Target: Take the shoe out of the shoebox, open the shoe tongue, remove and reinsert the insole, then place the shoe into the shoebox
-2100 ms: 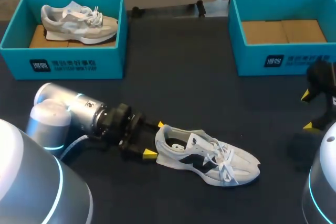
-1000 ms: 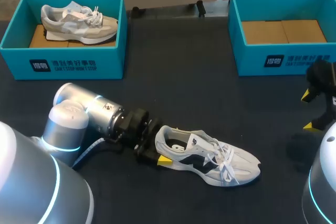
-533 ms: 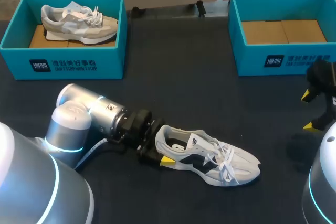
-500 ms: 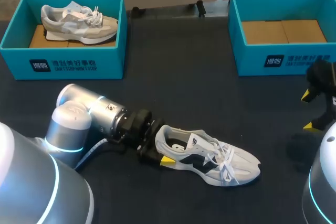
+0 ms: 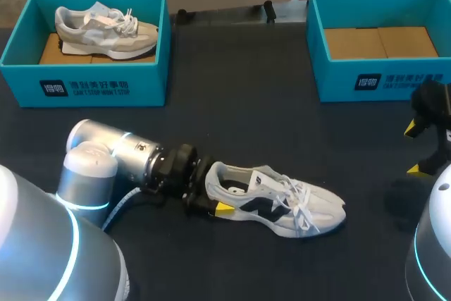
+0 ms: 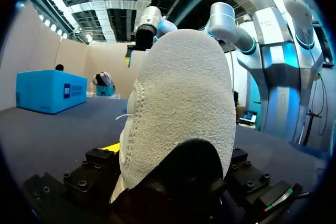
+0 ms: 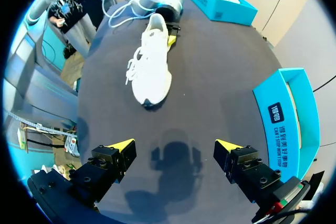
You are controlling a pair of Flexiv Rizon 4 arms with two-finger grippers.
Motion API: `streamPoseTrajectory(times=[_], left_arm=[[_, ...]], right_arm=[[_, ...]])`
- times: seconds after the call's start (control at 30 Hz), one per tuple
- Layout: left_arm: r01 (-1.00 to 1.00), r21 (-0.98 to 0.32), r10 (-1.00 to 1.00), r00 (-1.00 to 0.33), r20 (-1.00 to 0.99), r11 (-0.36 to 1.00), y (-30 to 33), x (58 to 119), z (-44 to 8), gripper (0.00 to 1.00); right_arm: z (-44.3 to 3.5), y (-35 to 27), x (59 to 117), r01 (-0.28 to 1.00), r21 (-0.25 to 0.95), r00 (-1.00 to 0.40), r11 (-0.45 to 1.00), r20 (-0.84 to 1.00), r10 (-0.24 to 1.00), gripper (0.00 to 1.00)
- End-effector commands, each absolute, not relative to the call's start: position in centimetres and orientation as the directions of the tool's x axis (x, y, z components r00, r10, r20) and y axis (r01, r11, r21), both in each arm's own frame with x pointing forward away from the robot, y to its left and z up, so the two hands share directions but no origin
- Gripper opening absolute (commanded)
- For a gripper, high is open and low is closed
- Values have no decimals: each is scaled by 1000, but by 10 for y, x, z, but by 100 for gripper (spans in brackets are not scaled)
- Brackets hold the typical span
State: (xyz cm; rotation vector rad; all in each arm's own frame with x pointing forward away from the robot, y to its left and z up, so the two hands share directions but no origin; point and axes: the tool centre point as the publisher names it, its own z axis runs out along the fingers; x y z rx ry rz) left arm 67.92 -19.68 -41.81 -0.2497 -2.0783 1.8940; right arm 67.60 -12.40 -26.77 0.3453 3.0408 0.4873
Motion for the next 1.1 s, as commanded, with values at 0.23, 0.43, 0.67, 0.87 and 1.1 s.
streamPoseTrajectory(times=[0.23,0.43,0.67,0.87,1.1], left_arm=[[-78,-995,197,-976,90,66,-174,681,-427,0],[-79,-995,150,-985,86,56,-167,693,-428,0],[-73,-996,157,-984,81,56,-168,699,-426,0],[-77,-995,164,-983,85,55,-168,700,-425,0],[-77,-995,164,-983,85,55,-168,700,-425,0]], right_arm=[[-268,-123,675,213,310,-974,927,-8,227,100],[-268,-123,675,213,310,-974,927,-8,227,100],[-268,-123,675,213,310,-974,927,-8,227,100],[-268,-123,675,213,310,-974,927,-8,227,100],[-268,-123,675,213,310,-974,927,-8,227,100]])
